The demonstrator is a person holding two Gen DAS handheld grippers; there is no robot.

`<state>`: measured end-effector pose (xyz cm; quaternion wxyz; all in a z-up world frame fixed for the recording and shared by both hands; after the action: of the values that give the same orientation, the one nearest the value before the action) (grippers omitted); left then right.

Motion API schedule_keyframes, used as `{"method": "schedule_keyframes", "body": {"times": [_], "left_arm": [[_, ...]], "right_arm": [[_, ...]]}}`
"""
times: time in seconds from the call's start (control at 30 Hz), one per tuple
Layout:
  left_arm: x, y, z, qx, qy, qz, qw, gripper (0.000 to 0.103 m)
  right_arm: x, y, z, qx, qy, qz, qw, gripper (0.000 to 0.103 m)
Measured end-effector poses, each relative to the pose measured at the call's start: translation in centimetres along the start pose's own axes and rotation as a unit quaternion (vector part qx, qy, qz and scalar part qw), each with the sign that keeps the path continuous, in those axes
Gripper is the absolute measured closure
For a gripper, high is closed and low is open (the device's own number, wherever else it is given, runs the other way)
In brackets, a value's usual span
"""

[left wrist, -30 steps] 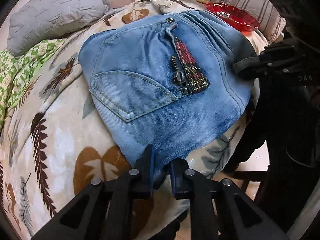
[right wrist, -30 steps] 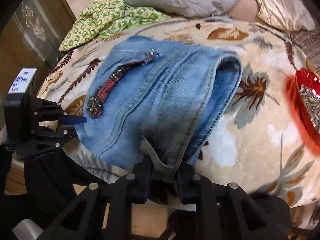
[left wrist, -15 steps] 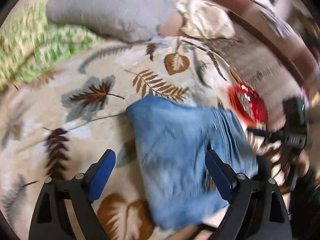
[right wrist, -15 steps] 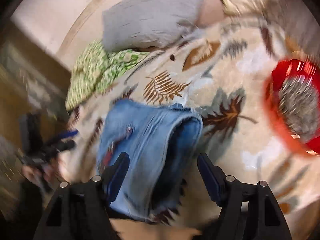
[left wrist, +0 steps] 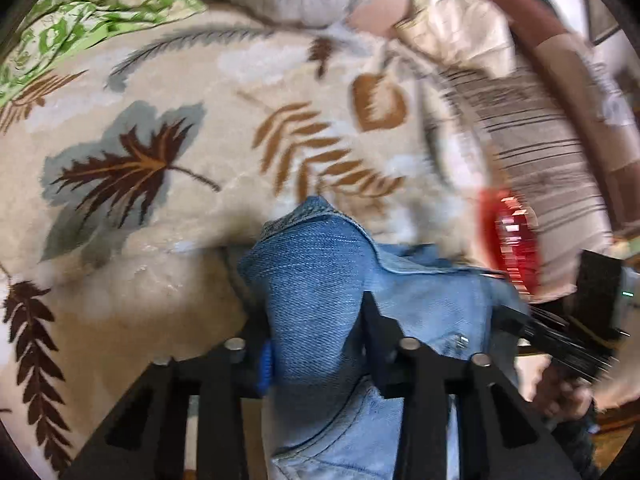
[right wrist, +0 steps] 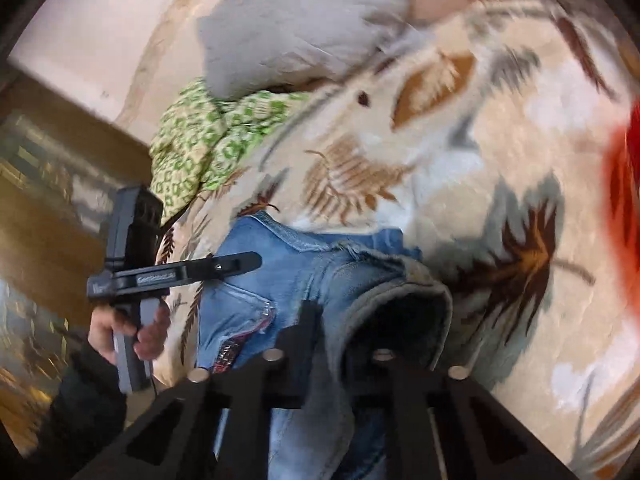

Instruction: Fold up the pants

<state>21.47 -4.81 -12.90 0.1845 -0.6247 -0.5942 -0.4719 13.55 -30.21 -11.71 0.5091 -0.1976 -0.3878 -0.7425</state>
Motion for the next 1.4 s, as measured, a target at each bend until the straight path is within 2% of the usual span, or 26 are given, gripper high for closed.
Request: {"method": "schedule_keyframes", "body": {"times": [0.03, 0.07, 0.1, 0.2, 0.23, 0.27, 0.33, 0.4, 0.43, 0.47, 0.5, 0.53, 0.63, 0.77, 0.9, 1.0, 1.07, 1.1, 1.13, 1.17, 1.33, 1.4], "left_arm": [[0.2, -0.2, 0.6, 0.007, -0.004, -0.002, 1.0, 0.069], [-0.3, -0.4, 1.5, 0.017, -0.002, 0.008, 0.9998, 0.069], [-1.1, -0.6, 2.1, 0.018, 0.018, 0.018, 0.9995, 0.069], [-1.7, -0.4, 2.6, 0.027, 0.018, 0.019, 0.9993, 0.064], [-1.7, -0.3, 2.6, 0.026, 0.028, 0.018, 0.9991, 0.054], [-1.6, -0.4, 2.4, 0.018, 0.04, 0.014, 0.9989, 0.038], [-0.8, -0.7, 2.1, 0.012, 0.065, -0.001, 0.9978, 0.023], [0.9, -1.5, 2.6, 0.034, 0.047, -0.02, 0.9981, 0.02], [2.0, -2.2, 2.9, 0.046, 0.031, -0.026, 0.9981, 0.013], [2.6, -2.8, 3.0, 0.052, 0.02, -0.028, 0.998, 0.008], [3.4, -3.7, 3.1, 0.054, 0.008, -0.029, 0.9981, 0.008], [3.8, -4.6, 3.0, 0.05, -0.005, -0.026, 0.9984, 0.008], [3.7, -7.2, 2.5, 0.045, -0.017, -0.005, 0.9988, 0.008], [2.5, -9.5, 2.2, 0.052, -0.029, 0.014, 0.9981, 0.008], [1.0, -10.0, 2.3, 0.06, -0.054, 0.025, 0.9964, 0.008], [0.4, -9.8, 2.4, 0.072, -0.069, 0.015, 0.9949, 0.002], [0.1, -9.6, 2.1, 0.072, -0.067, 0.007, 0.9951, 0.003], [0.1, -9.6, 1.6, 0.058, -0.062, 0.007, 0.9964, 0.014], [0.1, -9.7, 1.0, 0.036, -0.073, 0.009, 0.9966, 0.06], [0.4, -9.8, 0.3, 0.019, -0.068, 0.001, 0.9975, 0.062], [2.6, -9.8, -1.3, -0.02, -0.054, -0.026, 0.998, 0.079], [4.2, -9.5, -1.9, -0.036, -0.055, -0.046, 0.9967, 0.082]], "right_arm": [[0.2, 0.0, 0.1, 0.012, -0.019, -0.001, 1.0, 0.094], [-0.1, -0.1, -0.3, 0.025, -0.058, 0.001, 0.998, 0.094], [-0.6, -0.2, -0.9, 0.022, -0.063, 0.012, 0.998, 0.094], [-3.3, -0.8, -2.4, 0.023, -0.105, 0.04, 0.993, 0.095], [-3.5, -0.9, -2.6, 0.016, -0.102, 0.036, 0.994, 0.094], [-3.3, -0.9, -2.6, 0.012, -0.097, 0.032, 0.995, 0.094], [-2.5, -0.8, -2.6, 0.0, -0.081, 0.032, 0.996, 0.093], [-1.0, -0.9, -2.9, -0.027, -0.063, 0.038, 0.997, 0.087], [-0.1, -1.0, -2.9, -0.033, -0.058, 0.034, 0.997, 0.07], [0.8, -1.4, -2.8, -0.036, -0.05, 0.03, 0.998, 0.029], [1.8, -1.9, -2.8, -0.043, -0.038, 0.027, 0.998, 0.01], [2.6, -2.5, -3.0, -0.052, -0.022, 0.021, 0.998, 0.0], [3.2, -4.2, -3.4, -0.102, 0.04, 0.03, 0.994, 0.0], [1.1, -6.0, -3.1, -0.119, 0.059, 0.06, 0.989, 0.001], [-1.6, -7.0, -2.8, -0.126, 0.078, 0.094, 0.984, 0.002], [-3.2, -6.8, -3.0, -0.127, 0.098, 0.088, 0.983, 0.005], [-3.5, -6.4, -3.3, -0.132, 0.099, 0.081, 0.983, 0.031], [-3.6, -6.4, -3.3, -0.132, 0.093, 0.081, 0.984, 0.036], [-3.5, -6.4, -3.3, -0.128, 0.088, 0.08, 0.985, 0.047], [-3.4, -6.6, -3.0, -0.116, 0.081, 0.078, 0.987, 0.054], [-1.6, -6.5, -0.3, -0.047, 0.048, 0.047, 0.997, 0.068], [-0.7, -6.0, 1.3, -0.021, 0.046, 0.034, 0.998, 0.072]]}}
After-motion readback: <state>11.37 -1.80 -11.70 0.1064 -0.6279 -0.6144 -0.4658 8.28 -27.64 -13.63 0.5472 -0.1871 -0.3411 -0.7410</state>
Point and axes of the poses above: each gripper's, at about its wrist camera, not at the fingertips, and x roughly against the way its jaws point, z to its left, y to its top, the point moved 2 cm from there along -x, roughly the way its jaws point, and after that the axes turned 4 degrees about -x, right-handed, at the moved point
